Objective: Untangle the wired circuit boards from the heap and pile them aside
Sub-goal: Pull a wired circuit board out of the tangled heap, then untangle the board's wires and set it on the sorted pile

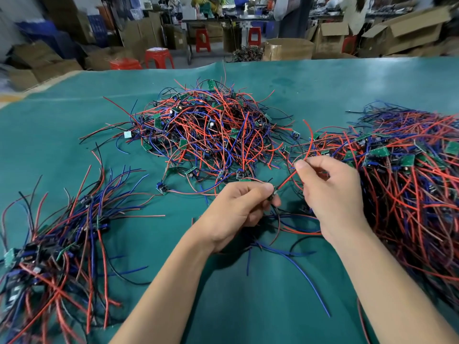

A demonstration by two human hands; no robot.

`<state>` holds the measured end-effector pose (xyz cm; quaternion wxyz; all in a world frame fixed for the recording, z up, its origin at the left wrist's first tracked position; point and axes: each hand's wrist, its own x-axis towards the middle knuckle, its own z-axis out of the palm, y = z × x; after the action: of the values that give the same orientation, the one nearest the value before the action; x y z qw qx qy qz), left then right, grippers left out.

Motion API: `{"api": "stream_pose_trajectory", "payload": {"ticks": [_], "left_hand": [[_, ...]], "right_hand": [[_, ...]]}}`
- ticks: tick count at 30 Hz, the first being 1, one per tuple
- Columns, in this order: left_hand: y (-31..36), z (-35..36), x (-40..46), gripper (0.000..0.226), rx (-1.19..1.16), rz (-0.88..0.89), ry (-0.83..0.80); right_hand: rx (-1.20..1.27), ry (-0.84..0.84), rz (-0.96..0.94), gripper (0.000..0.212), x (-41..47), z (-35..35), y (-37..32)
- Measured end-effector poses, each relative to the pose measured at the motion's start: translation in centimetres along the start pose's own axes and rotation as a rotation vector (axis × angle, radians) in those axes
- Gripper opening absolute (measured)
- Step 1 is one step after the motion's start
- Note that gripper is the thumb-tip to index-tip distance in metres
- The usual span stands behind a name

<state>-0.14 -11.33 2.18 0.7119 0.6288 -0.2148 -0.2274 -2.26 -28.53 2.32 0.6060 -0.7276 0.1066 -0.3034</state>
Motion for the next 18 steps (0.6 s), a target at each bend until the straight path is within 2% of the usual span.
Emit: {"api": "stream_pose_trajectory", "payload": {"ticks": [4, 6, 11, 15, 18], "left_hand": [[-0.2, 0.0, 0.0, 0.032, 0.02, 0.0, -0.04], [-0.3, 0.1, 0.0, 0.031, 0.031, 0.009, -0.052], [-0.2, 0.1, 0.0, 0.031, 0.036, 0.017, -0.079], [-0.3, 0.1, -0.1, 0.031, 0.089, 0.016, -0.085], [-0.3, -0.2, -0.2, 0.029, 0.046, 0.002, 0.02]], "right_hand": [[-0.207, 0.155, -0.103, 0.016, 0.8, -1.2, -0.1], [-0.194, 0.215, -0.114, 0.016, 1.0, -1.4, -0.1], [-0.314, 0.433, -0.213, 0.032, 1.8, -2.9, 0.3], [-0.172, 0.627, -0.158, 0.032, 3.1, -4.5, 0.4], [-0.156, 0.765, -0.153, 0.029, 3.4, -5.3, -0.2]]}}
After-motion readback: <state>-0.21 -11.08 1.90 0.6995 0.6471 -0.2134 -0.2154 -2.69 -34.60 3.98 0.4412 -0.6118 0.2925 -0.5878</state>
